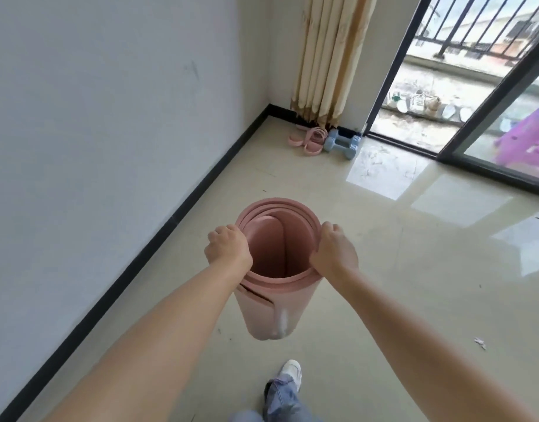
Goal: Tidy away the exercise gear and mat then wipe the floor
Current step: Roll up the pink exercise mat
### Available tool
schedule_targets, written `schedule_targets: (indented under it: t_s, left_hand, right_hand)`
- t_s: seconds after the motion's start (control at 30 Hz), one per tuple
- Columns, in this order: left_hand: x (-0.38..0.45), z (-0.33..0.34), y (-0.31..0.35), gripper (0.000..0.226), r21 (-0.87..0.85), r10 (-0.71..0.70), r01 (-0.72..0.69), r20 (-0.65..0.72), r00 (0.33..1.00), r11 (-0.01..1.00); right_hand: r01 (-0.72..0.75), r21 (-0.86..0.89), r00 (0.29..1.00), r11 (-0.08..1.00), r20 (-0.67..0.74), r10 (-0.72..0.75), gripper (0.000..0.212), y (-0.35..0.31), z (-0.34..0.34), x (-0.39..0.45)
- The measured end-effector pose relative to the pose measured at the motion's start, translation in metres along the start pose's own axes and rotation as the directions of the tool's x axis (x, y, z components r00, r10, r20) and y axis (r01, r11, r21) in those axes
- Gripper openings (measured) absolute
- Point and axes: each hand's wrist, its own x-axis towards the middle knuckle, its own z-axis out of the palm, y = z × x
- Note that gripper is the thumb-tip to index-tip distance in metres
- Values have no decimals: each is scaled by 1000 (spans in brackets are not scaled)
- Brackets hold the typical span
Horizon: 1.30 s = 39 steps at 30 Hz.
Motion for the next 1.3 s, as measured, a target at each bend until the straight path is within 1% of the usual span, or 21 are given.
schedule_targets:
  t_s: [0.23,0.43,0.63,0.73,0.8,0.93,1.03,1.1,1.2,1.3]
  left_hand:
    - [168,-57,79,49,-28,-41,40,-42,998,999]
    - [332,-110,152,47,-12,-20,20,-14,1000,1000]
    - [476,-172,219,43,36,-7,7,2,1000,999]
    - [547,-200,257,42,67,2,-2,-1,1000,998]
    - [594,-215,285,43,70,2,-2,7,1000,998]
    - [696,-243,338,42,7,-69,69,-3,998,998]
    - [767,-260,372,41,-18,-107,107,14,994,994]
    - [809,-267,391,40,-34,-116,117,38,993,993]
    - [868,-273,410,37,-62,-126,129,57,990,990]
    - [935,-274,424,34,-87,-145,150,54,988,985]
  right_hand:
    - [4,-20,1000,1000,0,-4,33,-39,-37,203]
    - [-81,0,995,997,53,81,39,-76,-63,398]
    - [-121,28,987,992,108,118,38,-108,-100,558]
    - [-104,24,988,994,119,101,36,-116,-119,639]
    - [-74,27,991,997,110,71,39,-120,-130,698]
    - [-1,20,993,1000,118,-1,44,-133,-149,820]
    - [5,8,990,1000,143,-6,39,-143,-159,900]
    - [-10,-12,987,1000,157,12,38,-150,-161,946]
    - [-14,5,987,1000,161,13,41,-162,-159,1015]
    - [64,-22,982,998,179,-59,36,-174,-153,1081]
